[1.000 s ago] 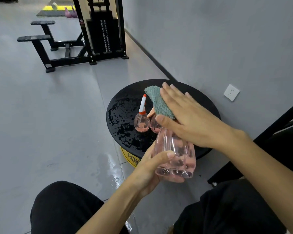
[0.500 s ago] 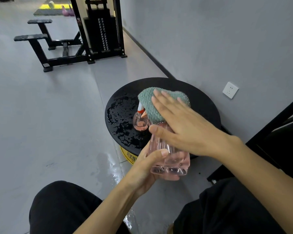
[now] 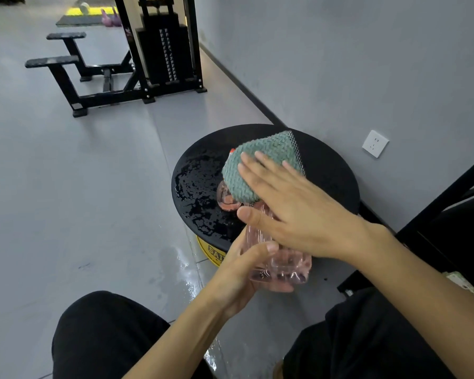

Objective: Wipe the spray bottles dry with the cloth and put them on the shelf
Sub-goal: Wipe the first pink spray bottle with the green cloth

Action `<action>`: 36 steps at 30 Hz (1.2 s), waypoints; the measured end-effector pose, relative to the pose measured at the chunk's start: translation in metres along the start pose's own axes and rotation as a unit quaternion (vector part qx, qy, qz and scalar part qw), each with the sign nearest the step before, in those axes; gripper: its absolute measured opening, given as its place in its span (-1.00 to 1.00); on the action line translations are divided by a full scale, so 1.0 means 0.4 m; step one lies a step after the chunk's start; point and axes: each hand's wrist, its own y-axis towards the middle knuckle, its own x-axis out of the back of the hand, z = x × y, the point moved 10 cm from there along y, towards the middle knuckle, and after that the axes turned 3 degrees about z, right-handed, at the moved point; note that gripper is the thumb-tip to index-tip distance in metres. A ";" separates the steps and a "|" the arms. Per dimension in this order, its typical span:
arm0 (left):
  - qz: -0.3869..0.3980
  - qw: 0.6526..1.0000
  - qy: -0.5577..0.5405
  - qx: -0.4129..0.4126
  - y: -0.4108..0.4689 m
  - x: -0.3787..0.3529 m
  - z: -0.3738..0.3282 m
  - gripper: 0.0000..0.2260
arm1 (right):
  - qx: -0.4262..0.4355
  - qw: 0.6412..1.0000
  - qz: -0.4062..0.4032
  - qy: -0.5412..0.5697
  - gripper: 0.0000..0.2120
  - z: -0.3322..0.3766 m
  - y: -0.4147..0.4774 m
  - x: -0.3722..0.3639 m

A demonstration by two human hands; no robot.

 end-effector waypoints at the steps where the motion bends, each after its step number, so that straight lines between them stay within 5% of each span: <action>1: 0.000 1.000 0.000 0.006 -0.001 0.002 0.004 -0.46 | 0.003 1.000 0.008 0.002 -0.22 0.002 -0.004 -0.004; 8: 0.021 0.999 0.004 0.029 -0.002 -0.030 0.028 -0.17 | -0.049 0.998 -0.020 0.030 -0.27 -0.070 0.048 0.041; 13: 0.003 1.000 -0.001 0.018 -0.008 -0.004 0.017 -0.39 | 0.009 1.000 0.013 -0.010 -0.24 -0.009 0.002 -0.011; 22: -0.001 1.000 0.003 0.029 -0.007 -0.018 0.033 -0.25 | -0.040 0.999 -0.015 0.026 -0.34 -0.067 0.047 0.028; 27: -0.018 1.000 -0.015 0.016 -0.010 0.011 0.021 -0.48 | 0.015 0.999 0.040 -0.012 -0.30 0.007 0.001 -0.018; 36: -0.005 1.000 -0.006 0.020 -0.007 -0.016 0.034 -0.32 | -0.015 1.000 0.007 -0.003 -0.34 -0.051 0.042 0.005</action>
